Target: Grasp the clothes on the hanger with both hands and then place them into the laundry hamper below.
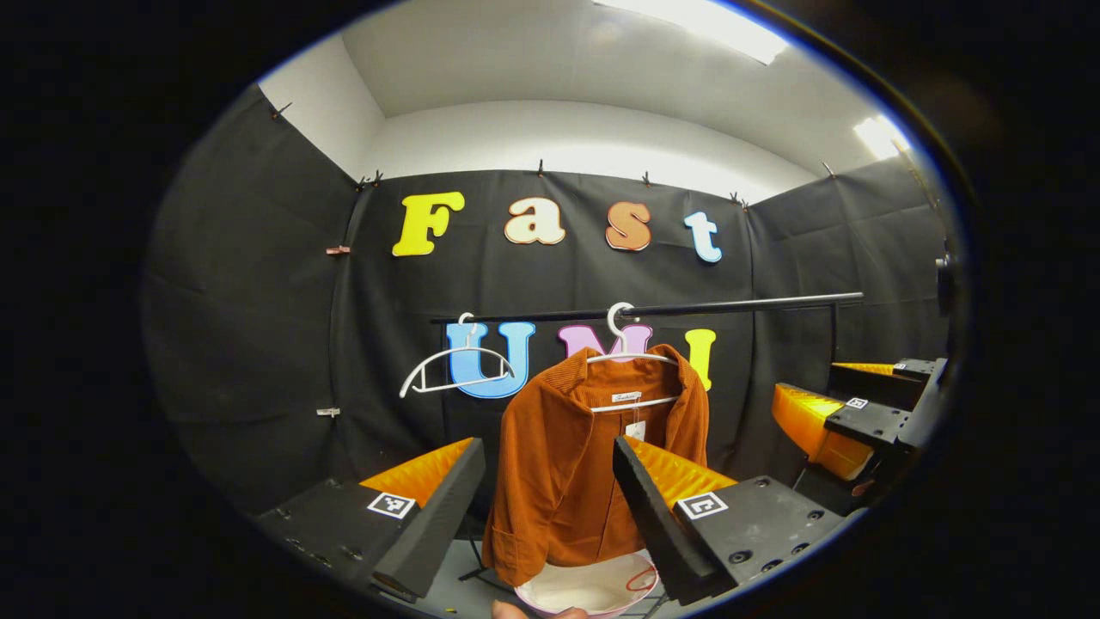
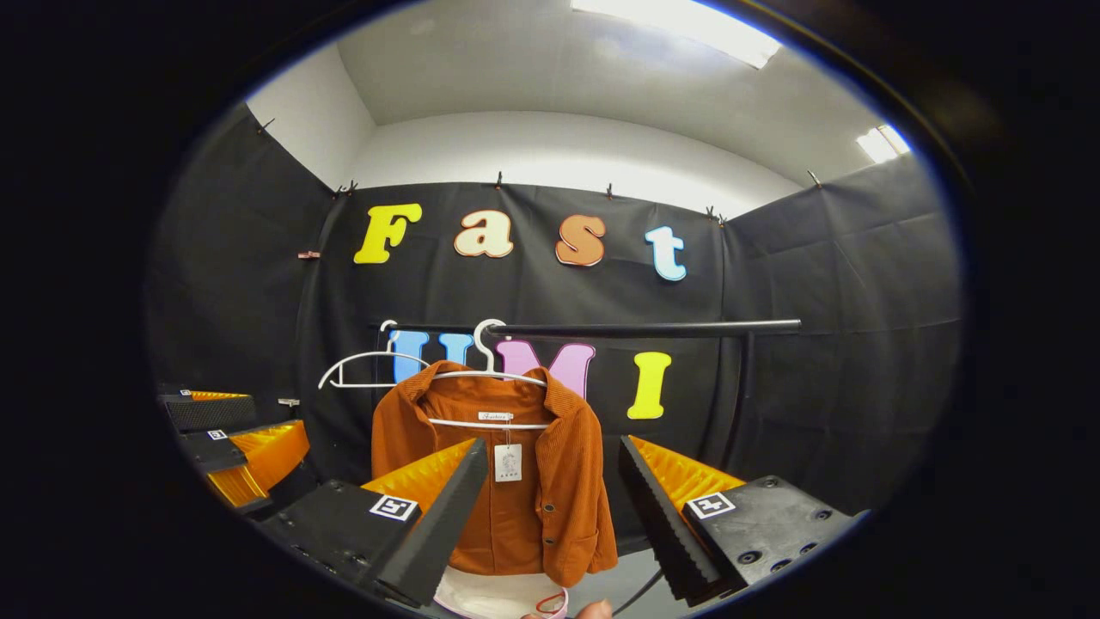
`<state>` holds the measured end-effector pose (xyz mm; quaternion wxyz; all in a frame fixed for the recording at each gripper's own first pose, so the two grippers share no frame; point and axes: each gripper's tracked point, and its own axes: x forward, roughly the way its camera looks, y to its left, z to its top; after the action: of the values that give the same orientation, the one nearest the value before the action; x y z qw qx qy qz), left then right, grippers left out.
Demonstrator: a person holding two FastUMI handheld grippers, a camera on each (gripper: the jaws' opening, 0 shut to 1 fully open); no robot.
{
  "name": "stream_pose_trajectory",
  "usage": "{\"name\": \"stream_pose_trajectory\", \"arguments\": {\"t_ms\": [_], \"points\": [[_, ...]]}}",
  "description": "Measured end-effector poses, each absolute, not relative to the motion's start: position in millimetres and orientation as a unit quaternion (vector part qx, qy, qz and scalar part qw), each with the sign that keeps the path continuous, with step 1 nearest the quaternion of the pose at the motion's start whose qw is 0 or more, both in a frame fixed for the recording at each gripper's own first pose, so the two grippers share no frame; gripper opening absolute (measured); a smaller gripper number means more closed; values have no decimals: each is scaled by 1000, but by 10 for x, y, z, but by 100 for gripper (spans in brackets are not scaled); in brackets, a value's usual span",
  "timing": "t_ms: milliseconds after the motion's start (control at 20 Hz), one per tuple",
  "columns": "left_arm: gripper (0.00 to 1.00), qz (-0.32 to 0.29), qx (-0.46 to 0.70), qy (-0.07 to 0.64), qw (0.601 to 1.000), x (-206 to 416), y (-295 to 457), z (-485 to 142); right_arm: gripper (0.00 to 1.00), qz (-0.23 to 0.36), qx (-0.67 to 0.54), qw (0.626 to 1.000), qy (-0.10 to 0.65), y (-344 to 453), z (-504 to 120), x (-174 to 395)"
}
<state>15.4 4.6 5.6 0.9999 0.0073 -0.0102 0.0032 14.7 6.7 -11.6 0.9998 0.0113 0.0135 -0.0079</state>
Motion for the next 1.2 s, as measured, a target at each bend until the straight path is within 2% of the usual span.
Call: {"name": "stream_pose_trajectory", "arguments": {"t_ms": [200, 250, 350, 800, 850, 950, 1000, 1050, 1200], "points": [[95, -16, 12, -3, 1000, 495, -124, -75, 98, -6, 13, 1000, 13, 17, -198, 429], [92, -16, 8, 0, 1000, 599, -162, -113, 98, -3, 13, 1000, 12, 2, -235, 527], [95, -10, 0, 0, 1000, 850, -193, -172, 98, 4, 23, 999, 21, -37, -344, 716], [95, 54, 33, 2, 998, 2100, -219, -677, 99, 27, 30, 998, 51, -227, -846, 1408], [92, 66, 36, 1, 997, 2204, -192, -706, 98, 32, 32, 998, 54, -221, -898, 1486], [95, 83, 40, -7, 996, 2374, -140, -746, 98, 43, 36, 997, 59, -165, -1015, 1638], [92, 89, 44, -10, 995, 2463, -110, -774, 98, 49, 37, 996, 60, -136, -1071, 1717], [94, 93, 48, -9, 995, 2529, -92, -796, 98, 53, 36, 996, 62, -115, -1107, 1785], [92, 106, 54, -9, 993, 2670, 12, -826, 98, 63, 34, 995, 66, -15, -1260, 2007]]}}
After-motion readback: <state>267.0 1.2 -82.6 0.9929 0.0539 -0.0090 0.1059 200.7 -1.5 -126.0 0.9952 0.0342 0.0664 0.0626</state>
